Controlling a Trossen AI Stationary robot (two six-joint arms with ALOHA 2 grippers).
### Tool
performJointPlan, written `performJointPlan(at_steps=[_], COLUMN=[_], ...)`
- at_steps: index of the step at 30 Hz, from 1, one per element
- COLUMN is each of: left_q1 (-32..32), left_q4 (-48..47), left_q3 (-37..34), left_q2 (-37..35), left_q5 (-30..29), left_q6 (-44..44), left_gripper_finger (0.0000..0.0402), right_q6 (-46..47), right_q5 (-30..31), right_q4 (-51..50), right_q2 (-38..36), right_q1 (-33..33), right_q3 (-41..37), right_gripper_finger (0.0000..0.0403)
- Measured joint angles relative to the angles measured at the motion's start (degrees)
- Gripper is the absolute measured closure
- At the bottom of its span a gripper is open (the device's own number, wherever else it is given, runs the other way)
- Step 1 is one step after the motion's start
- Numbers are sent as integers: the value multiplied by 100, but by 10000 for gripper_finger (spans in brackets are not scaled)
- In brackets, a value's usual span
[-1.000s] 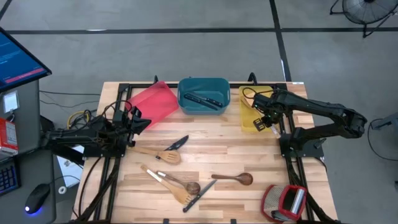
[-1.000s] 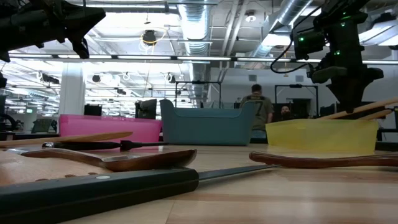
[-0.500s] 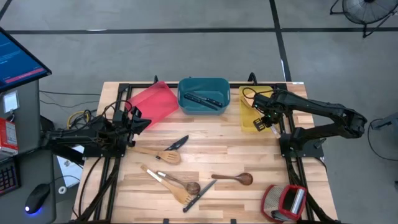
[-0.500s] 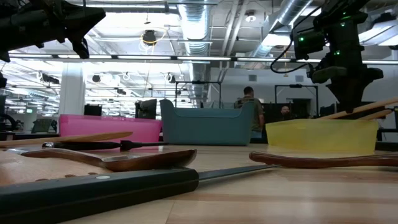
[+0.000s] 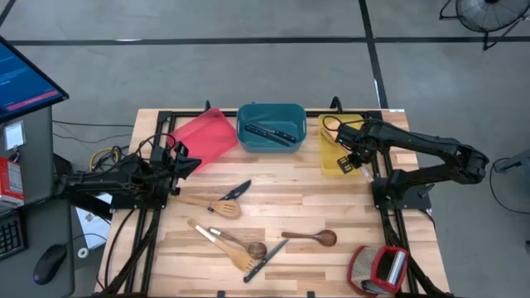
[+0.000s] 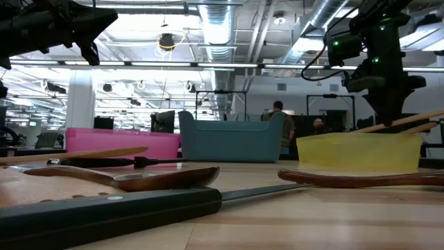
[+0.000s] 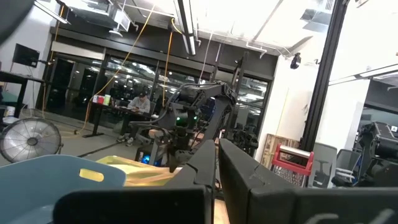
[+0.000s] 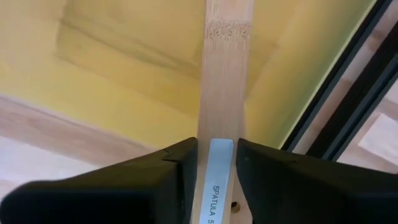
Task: Pick & Place Kitchen Items
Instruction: Put the wooden spatula into the yellow bin, then put the wooden serving spoon into the red bin
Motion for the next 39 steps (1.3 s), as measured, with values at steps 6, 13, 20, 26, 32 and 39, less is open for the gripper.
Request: performJointPlan(at_steps=[6, 13, 20, 26, 32, 39], left_q1=[1, 1, 2, 1, 2, 2], left_q4=[0, 0, 1, 0, 1, 0], left_q3=[0, 0, 2, 0, 0, 1], left_q2=[0, 0, 0, -1, -1, 0], left_q5=[-1, 0, -1, -1, -2, -2], left_q6=[0, 1, 0, 1, 0, 0], left_gripper_finger=[399, 399, 399, 399, 399, 399], right_q6=[4, -2, -91, -156, -151, 62], right_q5=[256, 481, 433, 331, 306, 304], right_q4=[153, 362, 363, 424, 651, 1350], right_q2=[-2, -2, -11, -13, -13, -11], right_q1=[0, 0, 252, 714, 1565, 3038], right_q3=[0, 35, 698, 1524, 2309, 2568], right_gripper_finger=[229, 176, 183, 193, 189, 191])
